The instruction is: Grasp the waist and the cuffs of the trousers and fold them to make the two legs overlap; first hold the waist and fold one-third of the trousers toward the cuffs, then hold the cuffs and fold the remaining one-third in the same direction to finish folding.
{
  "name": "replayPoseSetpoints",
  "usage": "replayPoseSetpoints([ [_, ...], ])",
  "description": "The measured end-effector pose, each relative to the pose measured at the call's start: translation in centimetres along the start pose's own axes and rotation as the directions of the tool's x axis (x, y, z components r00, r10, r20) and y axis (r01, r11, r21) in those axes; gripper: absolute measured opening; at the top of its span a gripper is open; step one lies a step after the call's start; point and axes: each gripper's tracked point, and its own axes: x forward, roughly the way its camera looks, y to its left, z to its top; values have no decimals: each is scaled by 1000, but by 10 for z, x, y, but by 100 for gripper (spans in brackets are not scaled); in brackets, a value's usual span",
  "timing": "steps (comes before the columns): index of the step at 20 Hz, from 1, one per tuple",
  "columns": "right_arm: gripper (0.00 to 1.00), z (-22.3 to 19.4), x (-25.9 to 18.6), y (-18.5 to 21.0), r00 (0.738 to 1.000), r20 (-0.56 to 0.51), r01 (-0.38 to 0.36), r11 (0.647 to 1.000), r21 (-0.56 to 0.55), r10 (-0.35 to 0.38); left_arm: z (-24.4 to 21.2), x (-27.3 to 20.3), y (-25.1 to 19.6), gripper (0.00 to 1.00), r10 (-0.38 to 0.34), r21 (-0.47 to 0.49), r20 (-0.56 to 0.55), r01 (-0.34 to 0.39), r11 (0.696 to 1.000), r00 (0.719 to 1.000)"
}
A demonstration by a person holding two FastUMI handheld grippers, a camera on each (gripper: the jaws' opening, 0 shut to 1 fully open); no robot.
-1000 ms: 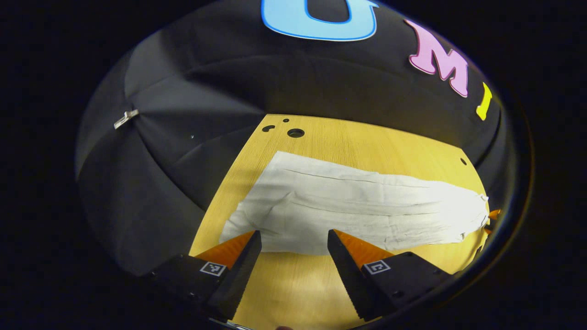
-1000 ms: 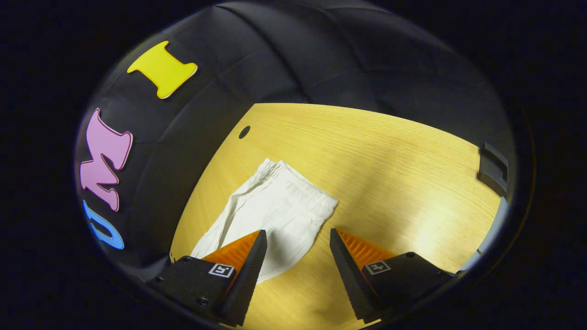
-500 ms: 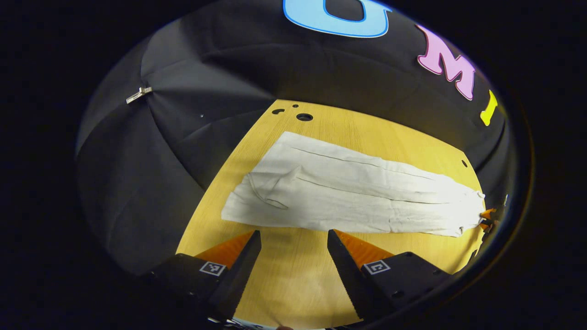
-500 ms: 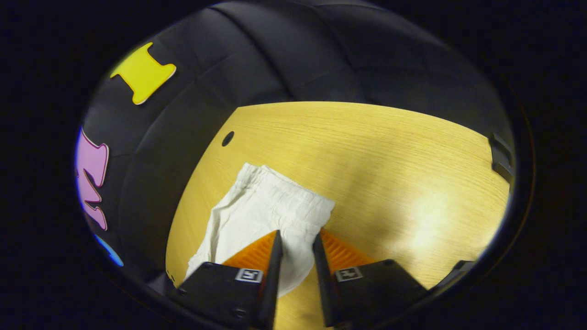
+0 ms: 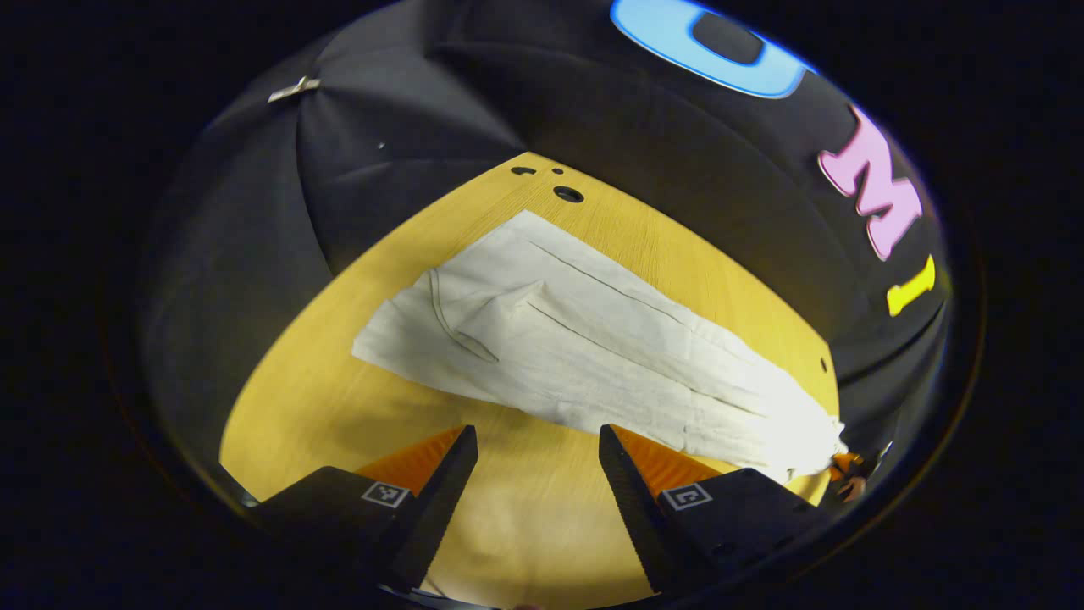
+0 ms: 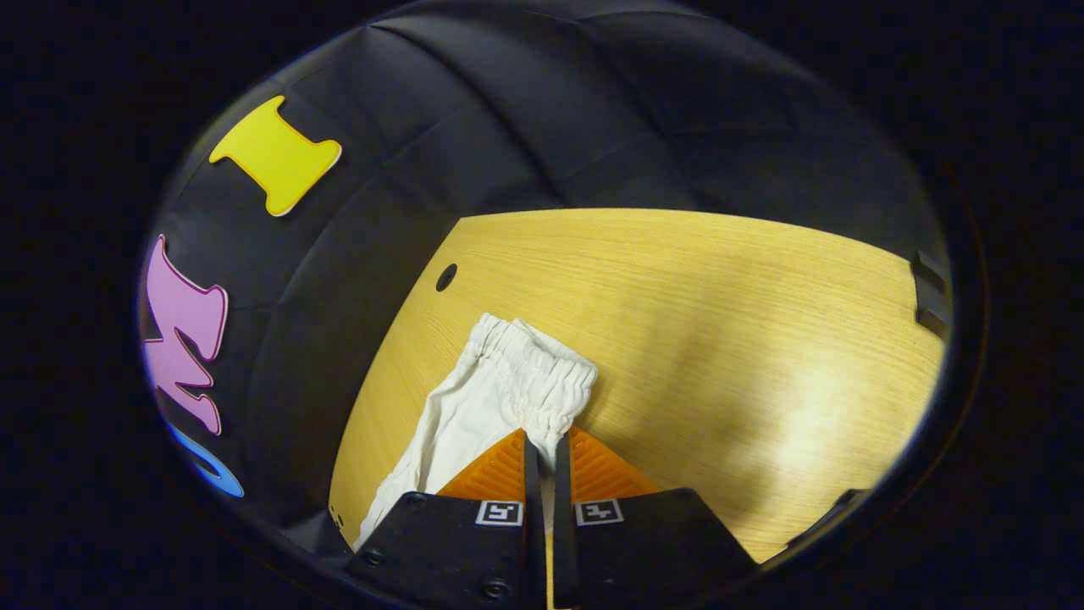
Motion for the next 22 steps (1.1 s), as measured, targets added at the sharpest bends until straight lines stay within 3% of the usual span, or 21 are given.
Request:
replayPoseSetpoints([
  [3,8,14,-9,8,999,11,-39,998,-54,40,-10,13,-10,93,-50,-131,-43,44,990,998],
  [6,7,21,-9,19,995,20,-90,989,-119,93,-6,29,-3,93,-37,-226,-43,27,974,998],
  [13,7,25,-11,30,991,4,-130,975,-179,133,30,54,-2,93,11,-296,15,-6,955,1000],
  [14,8,26,-11,33,989,6,-143,973,-183,146,38,57,-4,87,11,-307,33,0,952,999],
  [15,7,27,-14,33,987,9,-156,970,-187,161,45,61,-6,93,15,-319,44,0,948,999],
  [17,7,27,-22,32,983,12,-178,965,-192,184,52,71,-8,92,35,-335,45,-18,942,998],
  [18,7,28,-25,34,981,12,-188,962,-197,194,55,74,-9,87,42,-334,45,-24,942,998],
  [19,7,26,-27,35,979,12,-199,959,-201,206,56,80,-7,88,64,-328,37,-49,943,997],
  [22,7,26,-27,40,968,12,-242,947,-211,250,69,99,-3,57,106,-329,68,-78,941,992],
])
